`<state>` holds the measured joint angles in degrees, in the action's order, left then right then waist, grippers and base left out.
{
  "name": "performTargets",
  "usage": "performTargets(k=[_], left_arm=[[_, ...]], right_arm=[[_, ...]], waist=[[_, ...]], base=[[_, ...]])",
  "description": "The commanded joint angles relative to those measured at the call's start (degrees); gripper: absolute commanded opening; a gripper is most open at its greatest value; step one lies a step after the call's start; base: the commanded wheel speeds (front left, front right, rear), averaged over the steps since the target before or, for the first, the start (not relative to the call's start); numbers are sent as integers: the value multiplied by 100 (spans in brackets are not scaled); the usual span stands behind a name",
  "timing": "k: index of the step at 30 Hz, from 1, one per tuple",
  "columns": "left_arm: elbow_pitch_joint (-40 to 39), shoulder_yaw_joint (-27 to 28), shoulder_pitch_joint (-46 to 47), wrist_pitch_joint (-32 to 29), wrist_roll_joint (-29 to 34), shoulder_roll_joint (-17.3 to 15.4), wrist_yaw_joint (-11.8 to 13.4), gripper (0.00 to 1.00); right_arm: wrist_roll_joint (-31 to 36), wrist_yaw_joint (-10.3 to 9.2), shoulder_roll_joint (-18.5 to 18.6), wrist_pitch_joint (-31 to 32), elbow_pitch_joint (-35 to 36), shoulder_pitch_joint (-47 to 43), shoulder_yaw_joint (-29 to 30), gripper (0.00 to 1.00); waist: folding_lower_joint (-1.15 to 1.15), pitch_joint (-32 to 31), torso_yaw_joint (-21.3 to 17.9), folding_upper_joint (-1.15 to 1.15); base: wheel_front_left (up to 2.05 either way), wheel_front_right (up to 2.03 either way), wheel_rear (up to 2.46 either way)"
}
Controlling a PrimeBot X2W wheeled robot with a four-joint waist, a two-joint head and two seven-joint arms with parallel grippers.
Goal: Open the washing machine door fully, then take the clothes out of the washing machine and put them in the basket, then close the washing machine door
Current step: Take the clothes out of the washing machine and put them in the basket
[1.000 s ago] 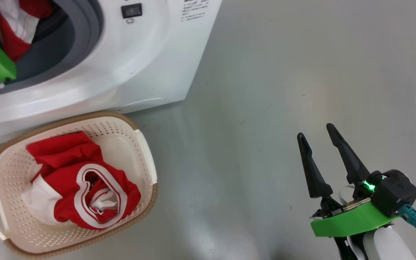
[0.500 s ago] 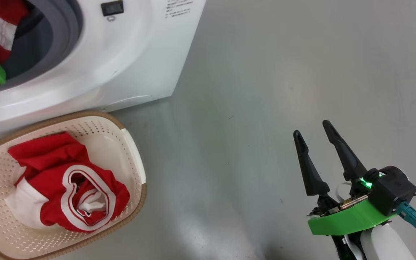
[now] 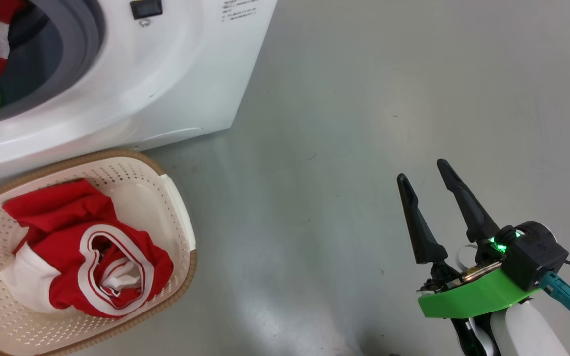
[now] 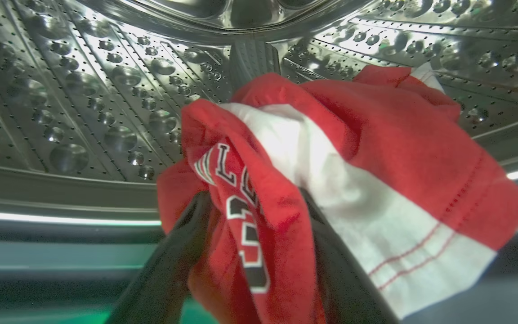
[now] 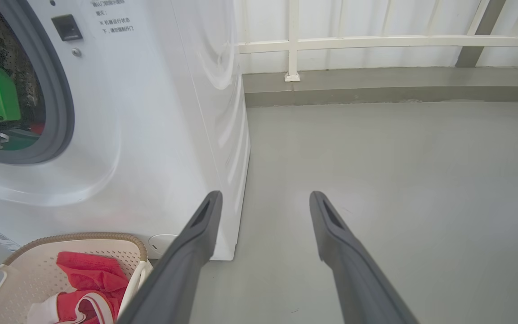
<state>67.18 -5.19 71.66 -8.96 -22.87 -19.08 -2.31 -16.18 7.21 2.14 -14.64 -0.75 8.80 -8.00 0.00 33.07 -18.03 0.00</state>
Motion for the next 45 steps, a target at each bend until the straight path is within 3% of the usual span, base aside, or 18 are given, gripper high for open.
performTargets(k=[1,18,36,45], left_arm=[[-31,-26,-39,-5,-7,-210,-95,0],[-527,-275,-265,1195,138,-276,-206,0],[-1654,-158,-1256,2159,-55,-229,-15,0],[-2887,-105,-2295,2256,-129,-202,232,0]], right_arm=[[-43,28,74,-36,124,56,-84,100],[-48,28,74,-36,133,75,-34,100],[15,28,74,-36,58,20,-35,100],[77,28,74,-36,44,-89,22,100]], waist=[[0,-3,7,0],[0,39,208,0],[0,-316,453,0],[0,-657,580,0]], base=[[0,0,0],[0,0,0],[0,0,0],[0,0,0]])
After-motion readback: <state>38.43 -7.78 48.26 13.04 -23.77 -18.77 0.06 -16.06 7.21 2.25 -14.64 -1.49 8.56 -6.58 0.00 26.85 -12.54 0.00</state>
